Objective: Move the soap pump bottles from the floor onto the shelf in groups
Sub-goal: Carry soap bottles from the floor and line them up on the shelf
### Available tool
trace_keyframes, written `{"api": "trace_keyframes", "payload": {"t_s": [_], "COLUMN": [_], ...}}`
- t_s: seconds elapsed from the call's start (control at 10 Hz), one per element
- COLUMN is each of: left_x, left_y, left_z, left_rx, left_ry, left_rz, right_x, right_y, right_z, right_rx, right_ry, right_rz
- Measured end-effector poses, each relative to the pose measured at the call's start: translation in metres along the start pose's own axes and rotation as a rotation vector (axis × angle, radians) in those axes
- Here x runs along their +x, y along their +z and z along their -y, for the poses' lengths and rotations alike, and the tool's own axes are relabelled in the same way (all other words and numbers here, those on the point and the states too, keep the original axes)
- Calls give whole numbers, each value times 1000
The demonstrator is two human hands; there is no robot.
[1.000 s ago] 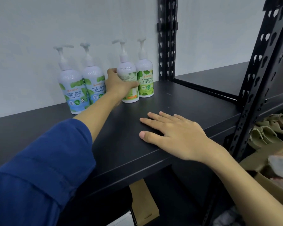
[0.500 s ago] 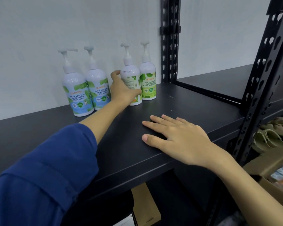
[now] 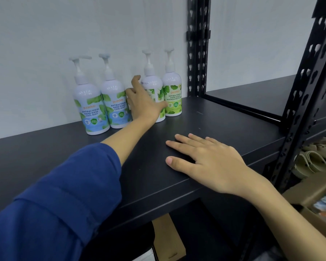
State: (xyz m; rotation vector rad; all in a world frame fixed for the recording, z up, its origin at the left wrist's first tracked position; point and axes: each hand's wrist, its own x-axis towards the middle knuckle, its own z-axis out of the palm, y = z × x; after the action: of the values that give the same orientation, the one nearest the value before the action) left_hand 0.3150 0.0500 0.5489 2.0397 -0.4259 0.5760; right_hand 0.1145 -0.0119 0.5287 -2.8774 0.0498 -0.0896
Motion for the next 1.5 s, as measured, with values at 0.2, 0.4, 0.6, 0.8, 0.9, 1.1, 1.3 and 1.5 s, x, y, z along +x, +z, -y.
{"api": "trace_keyframes", "payload": {"t_s": [0.2, 0.4, 0.6, 0.8, 0.9, 1.1, 1.3, 1.5], "left_x": [2, 2, 5, 0, -1, 1, 8, 6], "left_y": [2, 7, 4, 5, 4, 2, -4, -4], "left_z": [5, 2, 12, 7, 4, 10, 24, 23], "left_rx": [-225, -90, -145, -162, -58, -81, -236, -213], "left_ry": [-63, -53, -24, -8, 24, 45, 37, 27], "left_rz": [53, 60, 114, 104, 24, 31, 153, 112], "right_x": [0, -1, 0, -1, -1, -1, 0, 0], "right_y": [0, -1, 0, -1, -1, 0, 0, 0], "right_z": [0, 0, 0, 1, 1, 1, 0, 0], "right_rx": [-3, -9, -5, -3, -2, -2, -3, 0], "right_ry": [0, -4, 3, 6, 8, 6, 7, 8], "right_rz": [1, 1, 1, 3, 2, 4, 1, -2]}}
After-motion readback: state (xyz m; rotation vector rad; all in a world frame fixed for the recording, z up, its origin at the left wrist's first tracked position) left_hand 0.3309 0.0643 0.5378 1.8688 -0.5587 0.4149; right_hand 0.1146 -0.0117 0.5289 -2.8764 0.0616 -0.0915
